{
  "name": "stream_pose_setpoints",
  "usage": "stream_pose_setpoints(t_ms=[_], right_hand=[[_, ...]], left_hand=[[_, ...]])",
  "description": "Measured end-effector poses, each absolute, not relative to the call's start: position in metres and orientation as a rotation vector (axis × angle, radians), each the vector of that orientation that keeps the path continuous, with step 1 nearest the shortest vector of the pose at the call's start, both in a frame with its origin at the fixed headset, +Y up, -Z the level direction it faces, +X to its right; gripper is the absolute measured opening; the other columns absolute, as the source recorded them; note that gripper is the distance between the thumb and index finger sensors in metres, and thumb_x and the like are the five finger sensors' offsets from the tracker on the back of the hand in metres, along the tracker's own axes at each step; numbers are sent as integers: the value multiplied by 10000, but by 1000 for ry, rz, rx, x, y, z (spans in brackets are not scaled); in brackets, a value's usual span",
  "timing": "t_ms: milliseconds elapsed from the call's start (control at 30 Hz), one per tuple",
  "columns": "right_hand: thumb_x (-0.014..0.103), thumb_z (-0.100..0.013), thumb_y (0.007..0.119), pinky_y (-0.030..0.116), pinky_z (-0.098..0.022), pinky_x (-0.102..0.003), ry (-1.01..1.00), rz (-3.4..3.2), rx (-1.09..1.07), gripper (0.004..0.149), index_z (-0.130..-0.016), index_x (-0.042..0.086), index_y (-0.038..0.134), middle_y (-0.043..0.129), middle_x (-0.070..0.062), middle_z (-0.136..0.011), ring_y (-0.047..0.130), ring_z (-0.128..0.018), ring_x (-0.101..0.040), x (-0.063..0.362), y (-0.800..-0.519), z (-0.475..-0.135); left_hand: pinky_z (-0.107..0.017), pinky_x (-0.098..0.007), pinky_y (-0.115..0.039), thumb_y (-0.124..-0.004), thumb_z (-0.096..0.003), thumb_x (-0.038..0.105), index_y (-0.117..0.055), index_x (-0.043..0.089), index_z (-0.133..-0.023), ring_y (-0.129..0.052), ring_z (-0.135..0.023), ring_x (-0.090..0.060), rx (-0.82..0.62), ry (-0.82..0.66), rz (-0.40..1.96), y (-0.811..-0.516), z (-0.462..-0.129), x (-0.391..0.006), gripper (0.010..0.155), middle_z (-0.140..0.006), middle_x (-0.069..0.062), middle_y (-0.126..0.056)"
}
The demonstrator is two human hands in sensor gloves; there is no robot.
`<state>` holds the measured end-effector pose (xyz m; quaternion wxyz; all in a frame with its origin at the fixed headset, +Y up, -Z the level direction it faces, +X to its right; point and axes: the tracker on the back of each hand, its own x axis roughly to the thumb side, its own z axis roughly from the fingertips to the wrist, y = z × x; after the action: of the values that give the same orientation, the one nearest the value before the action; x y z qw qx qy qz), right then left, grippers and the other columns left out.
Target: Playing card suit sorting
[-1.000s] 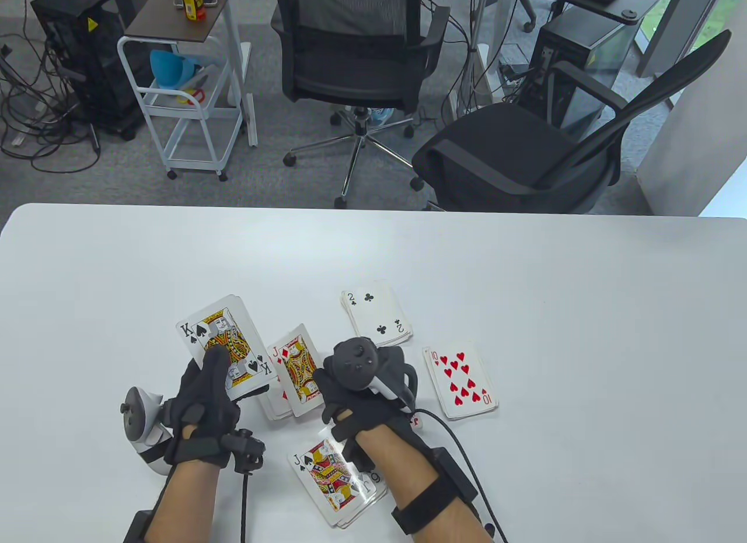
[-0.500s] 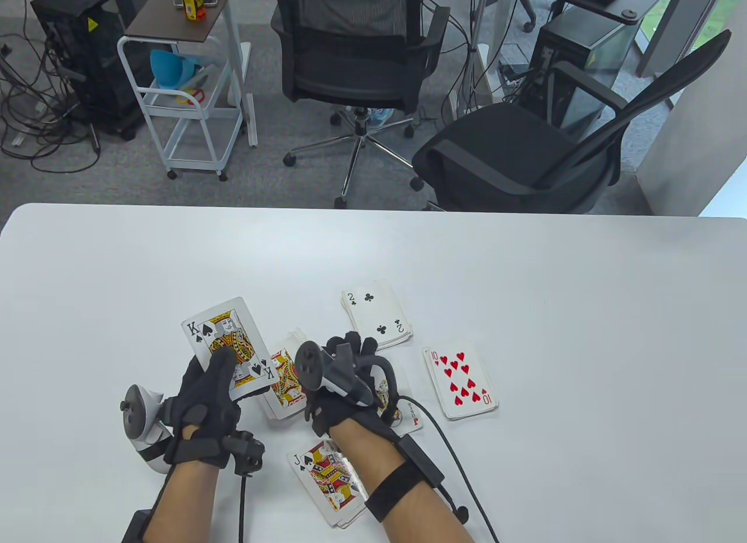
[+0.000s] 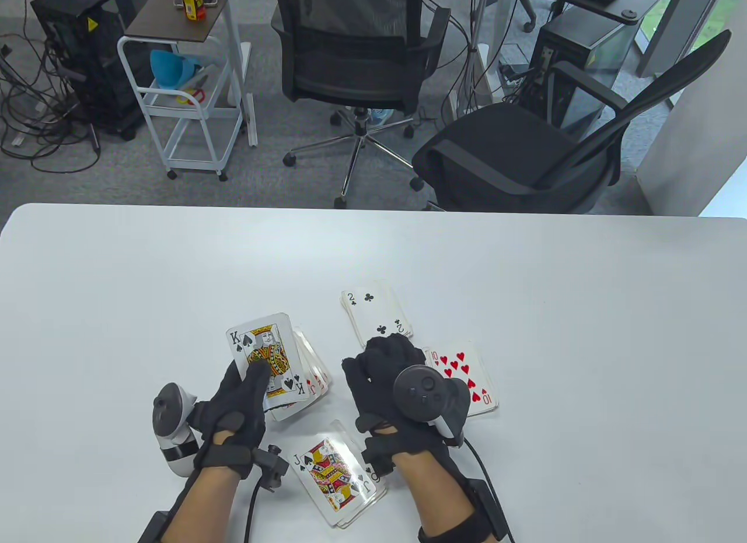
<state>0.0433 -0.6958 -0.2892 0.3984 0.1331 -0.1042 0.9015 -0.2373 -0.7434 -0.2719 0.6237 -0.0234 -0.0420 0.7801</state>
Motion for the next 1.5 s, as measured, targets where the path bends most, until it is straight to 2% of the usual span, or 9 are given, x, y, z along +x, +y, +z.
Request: stream_pose_setpoints(t_ms=[133, 267, 433, 633, 833, 933, 1233, 1333, 1500], right_hand=[[477, -578, 741, 329, -660, -745, -290, 2237, 397, 473, -829, 85, 822, 641, -217, -1033, 440, -1004, -541, 36, -694, -285], [476, -583, 727, 335, -664, -742, -267, 2216, 429, 489, -880, 91, 787, 627, -214, -1044, 441, -1007, -536, 30, -695, -281], [500, -569, 752, 366, -665, -738, -327, 2125, 441, 516, -873, 86, 787, 661, -205, -1027, 487, -998, -533, 32, -692, -279], [479, -516, 893, 400, -665, -739, -377, 2200, 415, 466, -769, 102, 789, 702, -186, -981, 541, -983, -528, 28, -691, -275], [487, -504, 910, 403, -664, -740, -364, 2209, 390, 495, -779, 94, 790, 717, -185, -968, 558, -976, -526, 27, -695, -275], [432, -513, 902, 417, -667, -735, -372, 2194, 402, 416, -734, 91, 814, 751, -173, -945, 588, -972, -512, 24, -694, -274], [343, -564, 791, 418, -670, -733, -370, 2178, 411, 370, -757, 40, 881, 789, -174, -951, 615, -970, -496, 25, -694, -275], [362, -552, 835, 426, -667, -732, -391, 2160, 391, 384, -754, 43, 904, 789, -170, -953, 622, -965, -495, 30, -694, -276], [392, -523, 896, 420, -668, -732, -387, 2155, 314, 467, -851, 82, 778, 689, -185, -1000, 592, -969, -508, 43, -696, -282]], left_hand=[[-570, -430, -867, -755, -584, 469, -669, 266, -1003, -908, -849, -273, -163, -107, 1783, -751, -273, -228, 473, -882, 54, -896], [-512, -411, -916, -783, -579, 496, -733, 252, -974, -982, -782, -256, -271, -194, 1720, -755, -275, -218, 466, -832, 58, -955], [-501, -414, -924, -822, -566, 482, -774, 246, -957, -996, -774, -261, -232, -186, 1698, -753, -275, -217, 458, -822, 57, -984], [-499, -411, -926, -843, -559, 478, -784, 249, -953, -999, -773, -256, -262, -215, 1657, -754, -274, -209, 459, -820, 51, -989], [-499, -413, -925, -852, -557, 477, -785, 249, -951, -999, -772, -257, -288, -231, 1656, -755, -274, -206, 460, -818, 51, -988], [-501, -411, -923, -844, -560, 483, -776, 249, -956, -995, -774, -261, -287, -227, 1636, -756, -274, -206, 464, -822, 47, -983], [-516, -426, -906, -770, -576, 538, -755, 235, -977, -967, -797, -289, -294, -227, 1668, -757, -273, -207, 502, -852, 27, -959], [-523, -427, -903, -766, -580, 542, -749, 243, -983, -961, -805, -289, -296, -229, 1680, -756, -273, -207, 502, -865, 25, -949], [-531, -425, -900, -783, -577, 543, -741, 251, -990, -951, -817, -294, -267, -220, 1727, -753, -273, -211, 508, -887, 14, -932]])
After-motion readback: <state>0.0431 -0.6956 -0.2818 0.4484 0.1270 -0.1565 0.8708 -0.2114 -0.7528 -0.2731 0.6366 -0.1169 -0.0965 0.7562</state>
